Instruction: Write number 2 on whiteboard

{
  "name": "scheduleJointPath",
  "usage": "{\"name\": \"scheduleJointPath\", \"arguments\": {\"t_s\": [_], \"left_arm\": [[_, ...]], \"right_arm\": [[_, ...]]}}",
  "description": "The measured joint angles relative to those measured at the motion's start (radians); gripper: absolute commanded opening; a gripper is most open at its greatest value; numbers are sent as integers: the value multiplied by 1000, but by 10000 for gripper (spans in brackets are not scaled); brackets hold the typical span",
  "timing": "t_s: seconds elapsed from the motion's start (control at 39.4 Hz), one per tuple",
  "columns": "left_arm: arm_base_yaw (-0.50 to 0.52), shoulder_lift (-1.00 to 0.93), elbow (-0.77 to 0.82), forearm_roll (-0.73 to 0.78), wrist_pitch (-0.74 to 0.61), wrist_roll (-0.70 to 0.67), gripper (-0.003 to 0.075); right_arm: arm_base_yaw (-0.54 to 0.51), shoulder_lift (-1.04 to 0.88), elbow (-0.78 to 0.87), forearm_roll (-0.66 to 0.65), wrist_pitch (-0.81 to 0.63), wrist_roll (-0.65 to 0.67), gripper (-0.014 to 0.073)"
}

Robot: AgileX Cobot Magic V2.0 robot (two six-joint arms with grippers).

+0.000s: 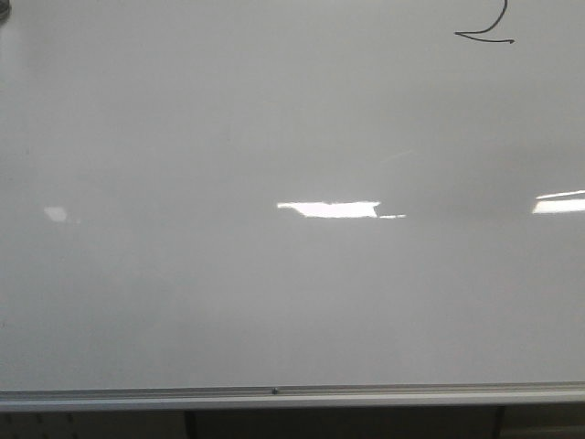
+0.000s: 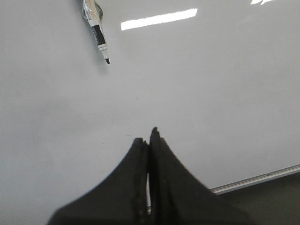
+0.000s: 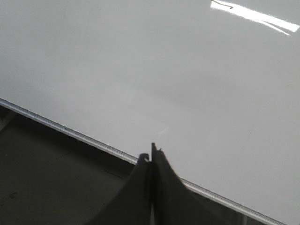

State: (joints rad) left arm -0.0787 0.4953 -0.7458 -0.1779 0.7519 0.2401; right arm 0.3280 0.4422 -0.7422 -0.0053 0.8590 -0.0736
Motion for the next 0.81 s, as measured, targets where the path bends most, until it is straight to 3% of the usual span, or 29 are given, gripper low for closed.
{"name": "scheduleJointPath", "arguments": {"t_s": [0.56,0.81], "left_arm": [[-25,-37,19,6,-7,0,-20],[52,-250,218,57,-135,8,-20]], "right_arm": [[0,0,0,-2,-1,0,-69],[0,0,0,-2,-1,0,-69]]}}
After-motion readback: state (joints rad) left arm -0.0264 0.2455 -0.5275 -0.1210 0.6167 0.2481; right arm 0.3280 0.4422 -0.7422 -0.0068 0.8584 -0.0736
